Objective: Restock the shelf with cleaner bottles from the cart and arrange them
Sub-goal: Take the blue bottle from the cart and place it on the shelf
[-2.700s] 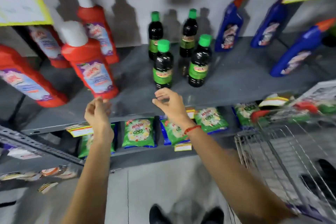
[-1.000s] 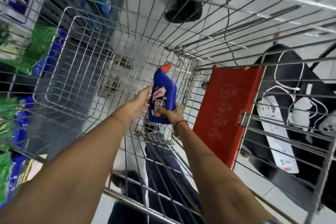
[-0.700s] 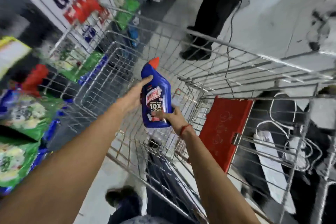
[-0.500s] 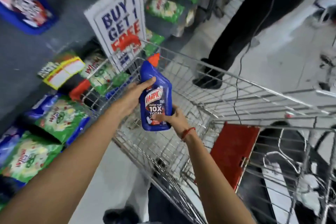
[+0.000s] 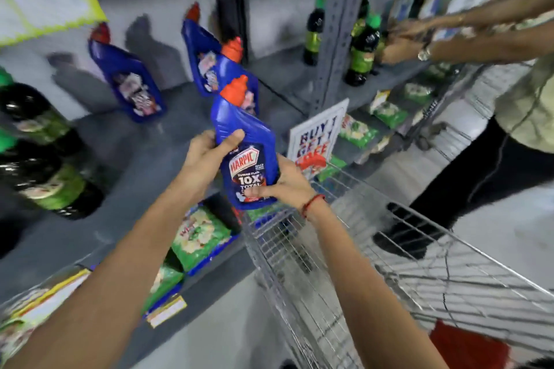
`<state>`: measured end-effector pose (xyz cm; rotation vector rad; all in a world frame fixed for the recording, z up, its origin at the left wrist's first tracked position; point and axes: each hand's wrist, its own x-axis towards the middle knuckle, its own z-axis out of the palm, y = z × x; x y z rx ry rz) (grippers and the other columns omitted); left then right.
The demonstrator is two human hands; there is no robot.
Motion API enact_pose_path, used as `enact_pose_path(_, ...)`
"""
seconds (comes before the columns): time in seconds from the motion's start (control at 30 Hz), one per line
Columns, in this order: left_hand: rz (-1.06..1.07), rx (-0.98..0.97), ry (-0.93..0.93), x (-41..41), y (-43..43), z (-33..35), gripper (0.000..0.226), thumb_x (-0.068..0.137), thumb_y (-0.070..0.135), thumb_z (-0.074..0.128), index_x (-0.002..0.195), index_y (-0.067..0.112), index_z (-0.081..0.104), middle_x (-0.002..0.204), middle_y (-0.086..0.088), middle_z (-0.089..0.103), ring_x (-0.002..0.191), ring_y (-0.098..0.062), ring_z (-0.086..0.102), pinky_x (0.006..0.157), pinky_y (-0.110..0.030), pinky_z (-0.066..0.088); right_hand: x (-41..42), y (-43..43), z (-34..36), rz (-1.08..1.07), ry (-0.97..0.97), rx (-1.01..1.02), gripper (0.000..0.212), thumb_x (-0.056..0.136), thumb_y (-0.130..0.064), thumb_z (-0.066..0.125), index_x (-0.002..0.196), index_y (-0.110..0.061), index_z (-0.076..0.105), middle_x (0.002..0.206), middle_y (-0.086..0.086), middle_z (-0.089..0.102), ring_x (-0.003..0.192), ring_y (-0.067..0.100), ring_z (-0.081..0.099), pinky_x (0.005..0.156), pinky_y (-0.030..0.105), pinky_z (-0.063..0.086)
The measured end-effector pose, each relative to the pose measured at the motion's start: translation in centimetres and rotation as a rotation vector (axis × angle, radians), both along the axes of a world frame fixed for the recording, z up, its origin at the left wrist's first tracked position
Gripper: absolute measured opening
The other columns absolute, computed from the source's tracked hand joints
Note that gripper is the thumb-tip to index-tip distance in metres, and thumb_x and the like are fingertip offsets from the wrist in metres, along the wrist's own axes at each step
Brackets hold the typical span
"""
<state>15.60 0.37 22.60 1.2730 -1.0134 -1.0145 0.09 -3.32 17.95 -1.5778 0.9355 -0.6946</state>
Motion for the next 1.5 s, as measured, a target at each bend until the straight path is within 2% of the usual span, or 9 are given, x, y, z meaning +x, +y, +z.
enact_pose_path(0.1,0.084,-0.087,-0.051,3.5,0.2,1.8,0.012,0.086,0.009,0.057,0.082,0.018,0.064,0.063,0.017,0.072,0.061,0.003,0.063,0.061,-0.014,0.053,4.0,-1.3,2.3,0.063,0.042,-0.071,0.068,0.051,-0.007,0.087,0.111,-0.011,0.055,0.108,0.006,0.066,0.095,0.012,0.06,0.087,0.026,0.051)
enact_pose_path(0.3,0.223,-0.171,-0.094,9.3,0.5,2.3,0.016,0.085,0.004,0.058,0.085,0.019,0.061,0.064,0.021,0.072,0.062,0.006,0.064,0.06,-0.01,0.051,11.6,-3.4,4.4,0.163,0.12,-0.191,0.081,0.047,-0.008,0.089,0.118,-0.012,0.05,0.114,0.008,0.065,0.097,0.014,0.06,0.092,0.031,0.05)
enact_pose_path(0.53,0.258,-0.153,-0.126,13.3,0.0,0.2,0.034,0.083,0.003,0.062,0.116,0.002,0.055,0.09,0.009,0.074,0.083,-0.002,0.068,0.074,-0.019,0.055,16.6,-5.4,2.8,0.173,0.212,-0.244,0.088,0.044,-0.008,0.089,0.122,-0.013,0.048,0.117,0.011,0.064,0.102,0.021,0.059,0.093,0.038,0.05)
enact_pose_path(0.83,0.261,-0.11,-0.131,13.7,-0.6,-1.1,0.04,0.069,0.038,0.068,0.105,0.024,0.059,0.107,-0.01,0.069,0.099,-0.025,0.066,0.087,-0.038,0.053,16.9,-6.3,0.9,0.206,0.182,-0.164,0.092,0.05,-0.014,0.088,0.128,-0.02,0.041,0.121,0.007,0.062,0.109,0.022,0.057,0.096,0.04,0.048)
enact_pose_path(0.93,0.28,-0.08,-0.1,13.7,-0.3,-2.2,0.039,0.065,0.037,0.072,0.1,0.027,0.059,0.098,0.006,0.071,0.091,-0.012,0.068,0.079,-0.028,0.055,15.8,-6.3,-0.5,0.112,0.167,-0.149,0.079,0.055,-0.015,0.086,0.122,-0.012,0.045,0.117,0.01,0.061,0.106,0.022,0.057,0.093,0.038,0.049)
enact_pose_path(1.07,0.286,0.056,-0.133,13.9,0.9,-6.5,0.056,0.059,0.018,0.084,0.105,0.022,0.053,0.098,0.008,0.069,0.088,-0.003,0.066,0.09,-0.035,0.053,11.8,-5.9,-3.5,-0.431,-0.053,-0.253,0.032,0.066,-0.003,0.077,0.088,-0.011,0.055,0.09,0.006,0.055,0.086,0.027,0.059,0.078,0.046,0.055)
enact_pose_path(1.17,0.303,0.154,-0.242,13.5,1.3,-8.2,0.064,0.061,0.008,0.083,0.115,0.014,0.05,0.106,-0.004,0.066,0.096,-0.015,0.065,0.099,-0.042,0.048,9.3,-6.9,-3.6,-0.664,-0.051,-0.247,0.053,0.061,-0.01,0.082,0.103,-0.007,0.049,0.102,0.01,0.048,0.092,0.03,0.053,0.088,0.051,0.049)
enact_pose_path(1.3,0.321,0.19,-0.363,13.1,0.6,-8.7,0.068,0.057,0.017,0.086,0.116,0.016,0.051,0.103,-0.002,0.068,0.09,-0.015,0.065,0.088,-0.034,0.052,8.8,-9.4,-2.8,-0.474,0.111,-0.13,0.113,0.052,-0.03,0.087,0.14,-0.01,0.02,0.14,0.019,0.033,0.129,0.033,0.037,0.107,0.046,0.036)
enact_pose_path(1.5,0.377,0.233,-0.462,13.1,-0.5,-8.7,0.059,0.055,0.028,0.087,0.106,0.017,0.058,0.087,0.007,0.066,0.08,-0.014,0.064,0.07,-0.024,0.048,9.9,-10.6,-2.6,-0.417,0.118,-0.175,0.124,0.045,-0.033,0.09,0.142,-0.016,0.015,0.136,0.015,0.038,0.125,0.028,0.041,0.104,0.04,0.038)
